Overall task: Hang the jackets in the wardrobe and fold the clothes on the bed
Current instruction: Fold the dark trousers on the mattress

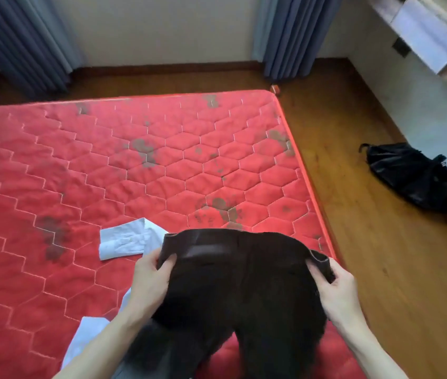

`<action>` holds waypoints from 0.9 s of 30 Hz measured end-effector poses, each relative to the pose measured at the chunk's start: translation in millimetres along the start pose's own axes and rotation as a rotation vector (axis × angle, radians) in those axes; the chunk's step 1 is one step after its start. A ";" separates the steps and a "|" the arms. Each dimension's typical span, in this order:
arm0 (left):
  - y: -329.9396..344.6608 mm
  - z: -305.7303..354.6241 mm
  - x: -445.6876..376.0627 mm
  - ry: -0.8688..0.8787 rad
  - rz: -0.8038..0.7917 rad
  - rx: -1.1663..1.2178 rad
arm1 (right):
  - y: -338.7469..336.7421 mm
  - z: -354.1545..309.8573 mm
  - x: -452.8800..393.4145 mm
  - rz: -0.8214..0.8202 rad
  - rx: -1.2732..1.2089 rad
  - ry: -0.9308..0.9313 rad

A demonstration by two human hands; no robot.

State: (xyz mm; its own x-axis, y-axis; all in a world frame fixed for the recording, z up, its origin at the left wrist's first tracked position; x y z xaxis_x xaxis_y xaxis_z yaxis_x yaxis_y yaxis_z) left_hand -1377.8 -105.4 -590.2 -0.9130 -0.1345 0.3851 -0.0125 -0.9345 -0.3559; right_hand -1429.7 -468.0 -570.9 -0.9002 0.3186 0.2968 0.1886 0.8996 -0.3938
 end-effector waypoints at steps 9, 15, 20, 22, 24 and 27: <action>-86.1 207.0 137.4 0.106 0.076 0.301 | -104.4 -206.2 149.2 -0.027 -0.031 -0.172; -93.8 325.4 219.4 0.165 -0.076 0.547 | -134.7 -303.7 238.2 -0.039 -0.142 -0.363; -73.5 388.4 293.2 0.399 -0.204 0.450 | -139.4 -355.6 274.5 0.104 -0.158 -0.507; -67.0 403.5 317.8 0.526 -0.171 0.370 | -136.8 -372.2 285.8 0.166 -0.150 -0.555; -60.9 417.5 340.3 0.620 -0.171 0.323 | -132.9 -385.2 293.0 0.189 -0.179 -0.580; -54.4 432.3 366.4 0.691 -0.243 0.344 | -129.6 -402.9 308.5 0.131 -0.226 -0.621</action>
State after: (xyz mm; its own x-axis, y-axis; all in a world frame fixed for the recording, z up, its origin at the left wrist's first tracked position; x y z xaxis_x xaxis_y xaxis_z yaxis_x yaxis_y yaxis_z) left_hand -1535.4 -246.3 -61.7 -0.9480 0.2148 -0.2349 -0.2199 -0.9755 -0.0046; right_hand -1573.7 -366.0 -77.8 -0.9103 0.2588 -0.3230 0.3279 0.9272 -0.1811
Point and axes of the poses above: each hand's wrist, its own x-axis away from the middle knuckle, its own y-axis out of the palm, z = x × y, the point moved 3 cm from there along -x, towards the middle knuckle, and after that the axes turned 4 degrees about -z, right-handed, at the moved point
